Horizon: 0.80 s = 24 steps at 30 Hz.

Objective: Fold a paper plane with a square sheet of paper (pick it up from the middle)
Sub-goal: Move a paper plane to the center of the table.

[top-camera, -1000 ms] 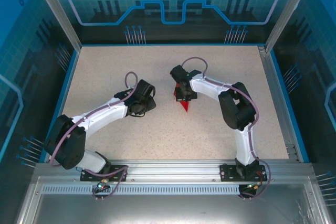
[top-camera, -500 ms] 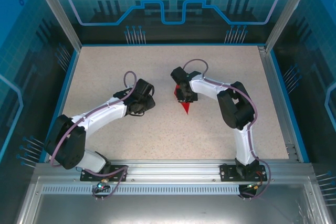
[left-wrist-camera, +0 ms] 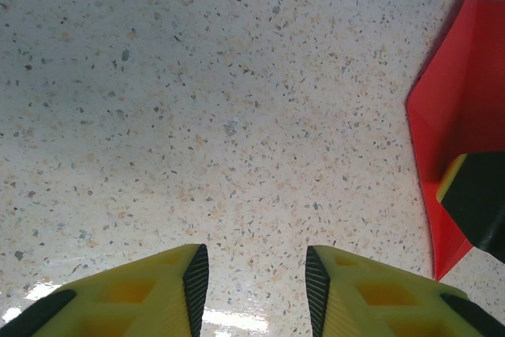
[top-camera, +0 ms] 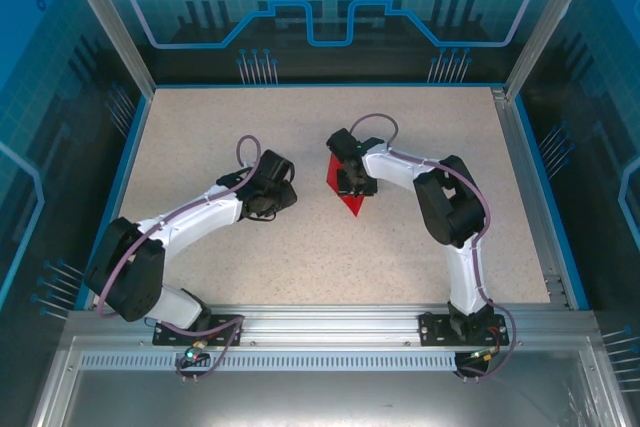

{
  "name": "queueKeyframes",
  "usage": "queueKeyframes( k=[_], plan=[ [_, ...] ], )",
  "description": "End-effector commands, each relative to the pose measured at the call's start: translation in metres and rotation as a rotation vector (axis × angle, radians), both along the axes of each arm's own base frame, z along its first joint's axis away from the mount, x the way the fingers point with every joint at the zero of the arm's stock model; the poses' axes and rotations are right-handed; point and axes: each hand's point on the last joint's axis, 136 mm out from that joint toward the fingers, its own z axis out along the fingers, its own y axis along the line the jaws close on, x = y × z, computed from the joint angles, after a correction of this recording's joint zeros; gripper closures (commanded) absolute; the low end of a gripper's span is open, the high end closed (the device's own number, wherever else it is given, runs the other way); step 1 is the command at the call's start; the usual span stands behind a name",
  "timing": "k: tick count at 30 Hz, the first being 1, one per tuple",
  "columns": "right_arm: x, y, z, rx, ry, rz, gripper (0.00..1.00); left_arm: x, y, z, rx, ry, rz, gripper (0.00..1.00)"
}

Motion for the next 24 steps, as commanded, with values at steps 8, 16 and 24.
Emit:
queueKeyframes(
  k=[8, 16, 24],
  plan=[
    [-0.01, -0.002, -0.018, -0.037, 0.061, 0.015, 0.51, -0.002, 0.0, -0.005, -0.009, 0.026, 0.01, 0.59],
    [0.002, 0.002, 0.004, -0.02, 0.011, 0.022, 0.64, 0.0, 0.001, -0.001, -0.002, 0.018, 0.008, 0.59],
    [-0.002, 0.001, -0.012, -0.035, 0.045, 0.021, 0.81, -0.001, 0.002, -0.004, 0.005, 0.026, 0.011, 0.58]
  ],
)
